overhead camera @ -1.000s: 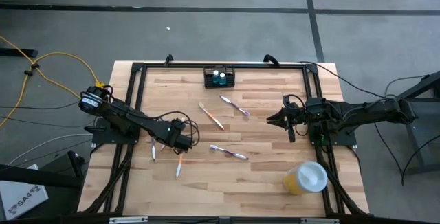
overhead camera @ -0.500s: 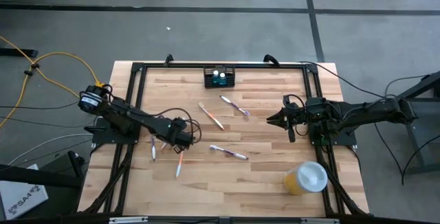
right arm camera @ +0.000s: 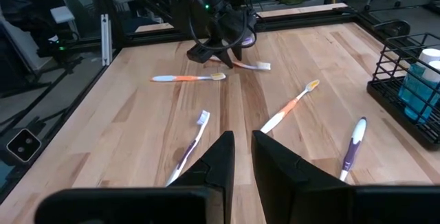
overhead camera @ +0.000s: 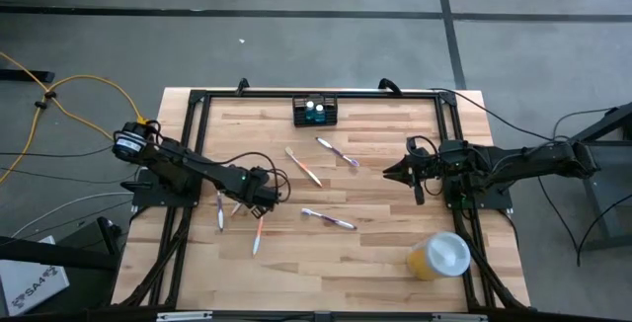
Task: Pick & Place toothbrushing station
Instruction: Put the left orange toothbrush into the wire organizer
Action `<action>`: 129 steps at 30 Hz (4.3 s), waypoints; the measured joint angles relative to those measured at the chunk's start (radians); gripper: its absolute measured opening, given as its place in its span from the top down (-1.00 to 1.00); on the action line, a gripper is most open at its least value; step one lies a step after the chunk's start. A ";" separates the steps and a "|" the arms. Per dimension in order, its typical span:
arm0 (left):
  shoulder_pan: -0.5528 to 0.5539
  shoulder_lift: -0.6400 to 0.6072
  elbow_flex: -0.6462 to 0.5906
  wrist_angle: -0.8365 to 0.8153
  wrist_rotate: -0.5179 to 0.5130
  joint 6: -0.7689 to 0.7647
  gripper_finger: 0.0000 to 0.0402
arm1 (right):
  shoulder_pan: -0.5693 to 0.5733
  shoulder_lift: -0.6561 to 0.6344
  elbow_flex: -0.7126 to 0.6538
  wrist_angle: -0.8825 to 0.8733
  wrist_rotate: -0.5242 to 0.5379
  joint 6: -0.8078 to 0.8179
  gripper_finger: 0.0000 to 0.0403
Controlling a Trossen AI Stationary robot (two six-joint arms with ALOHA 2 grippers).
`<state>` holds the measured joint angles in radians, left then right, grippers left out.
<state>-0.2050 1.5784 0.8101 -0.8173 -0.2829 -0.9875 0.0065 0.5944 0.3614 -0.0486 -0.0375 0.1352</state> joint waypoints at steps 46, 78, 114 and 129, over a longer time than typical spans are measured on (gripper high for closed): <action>0.000 0.002 -0.047 0.027 0.023 -0.040 0.75 | 0.000 0.000 0.000 0.000 -0.018 0.003 0.79; 0.000 0.002 -0.049 0.001 0.044 -0.005 0.98 | 0.000 0.000 0.000 0.000 -0.018 0.003 0.79; 0.075 -0.253 0.090 0.076 -0.164 0.367 0.99 | 0.000 0.000 0.000 0.000 -0.018 0.003 0.79; 0.127 -0.254 0.155 0.431 -0.290 0.778 0.99 | 0.000 0.000 0.000 0.000 -0.018 0.003 0.79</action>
<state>-0.0784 1.3244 0.9649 -0.3864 -0.5726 -0.2100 0.0066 0.5944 0.3617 -0.0490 -0.0555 0.1383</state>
